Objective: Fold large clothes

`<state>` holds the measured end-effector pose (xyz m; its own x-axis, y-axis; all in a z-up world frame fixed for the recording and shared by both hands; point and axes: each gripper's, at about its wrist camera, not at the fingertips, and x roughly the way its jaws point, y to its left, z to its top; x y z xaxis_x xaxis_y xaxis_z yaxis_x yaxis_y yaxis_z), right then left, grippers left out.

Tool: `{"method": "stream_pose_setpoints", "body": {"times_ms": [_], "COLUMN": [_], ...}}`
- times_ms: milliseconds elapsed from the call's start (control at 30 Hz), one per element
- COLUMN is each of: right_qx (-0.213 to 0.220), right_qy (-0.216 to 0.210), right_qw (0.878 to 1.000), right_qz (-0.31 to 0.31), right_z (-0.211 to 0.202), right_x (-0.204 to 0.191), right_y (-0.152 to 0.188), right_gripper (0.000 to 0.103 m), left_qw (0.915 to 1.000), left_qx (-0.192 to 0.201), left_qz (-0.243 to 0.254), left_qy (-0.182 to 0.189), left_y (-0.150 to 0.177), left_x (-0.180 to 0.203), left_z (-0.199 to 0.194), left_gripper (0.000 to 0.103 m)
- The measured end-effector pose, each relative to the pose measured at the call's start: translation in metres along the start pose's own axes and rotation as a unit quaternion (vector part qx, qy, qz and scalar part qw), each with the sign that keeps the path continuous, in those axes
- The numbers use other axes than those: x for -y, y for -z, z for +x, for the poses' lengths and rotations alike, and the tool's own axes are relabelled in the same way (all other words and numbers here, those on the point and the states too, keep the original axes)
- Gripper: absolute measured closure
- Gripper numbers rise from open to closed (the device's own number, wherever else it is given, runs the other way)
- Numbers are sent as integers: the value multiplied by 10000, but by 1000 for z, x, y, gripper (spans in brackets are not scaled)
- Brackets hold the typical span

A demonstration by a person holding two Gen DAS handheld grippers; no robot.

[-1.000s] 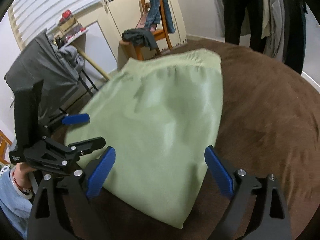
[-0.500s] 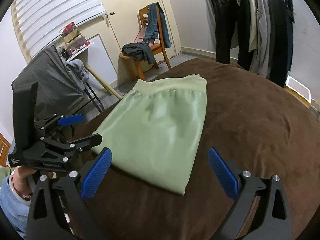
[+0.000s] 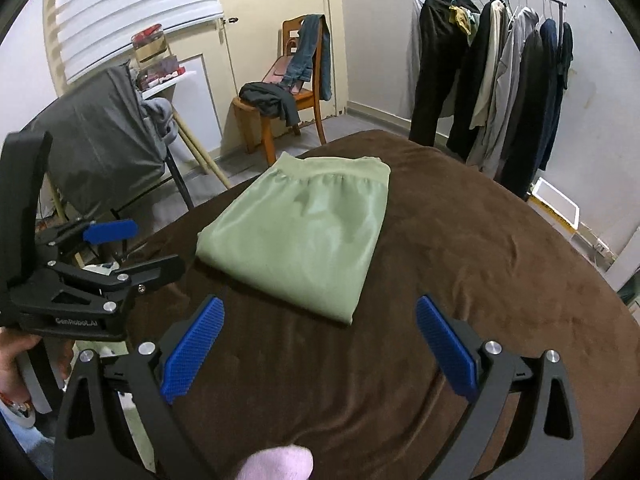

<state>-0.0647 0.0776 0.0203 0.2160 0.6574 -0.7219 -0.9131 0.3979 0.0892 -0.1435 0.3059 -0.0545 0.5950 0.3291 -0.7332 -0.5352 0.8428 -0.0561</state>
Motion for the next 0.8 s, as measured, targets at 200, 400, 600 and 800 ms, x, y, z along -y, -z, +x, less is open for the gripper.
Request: {"method": "stream_pose_setpoints", "body": {"times_ms": [200,400,600,800], "right_qx": [-96,-121,-82,-68], "right_qy": [104,194,243,229], "right_qw": [9999,9996,9996,9996], "right_qz": [89,148,71,132], "right_z": [-9,-16,-23,-24], "right_x": [-1,0,-3,0], "right_y": [22,35,39,41], "right_gripper": [7,7,7,7], "left_qw": [9998,9997,9998,9999], "left_qx": [147,175,149,137], "left_qz": [100,130,117,99], "left_qy": [-80,-146,-47,-7], "left_y": [12,30,35,36], "left_x": [18,26,30,34], "left_z": [-13,-22,-22,-22], "left_gripper": [6,6,6,6]}}
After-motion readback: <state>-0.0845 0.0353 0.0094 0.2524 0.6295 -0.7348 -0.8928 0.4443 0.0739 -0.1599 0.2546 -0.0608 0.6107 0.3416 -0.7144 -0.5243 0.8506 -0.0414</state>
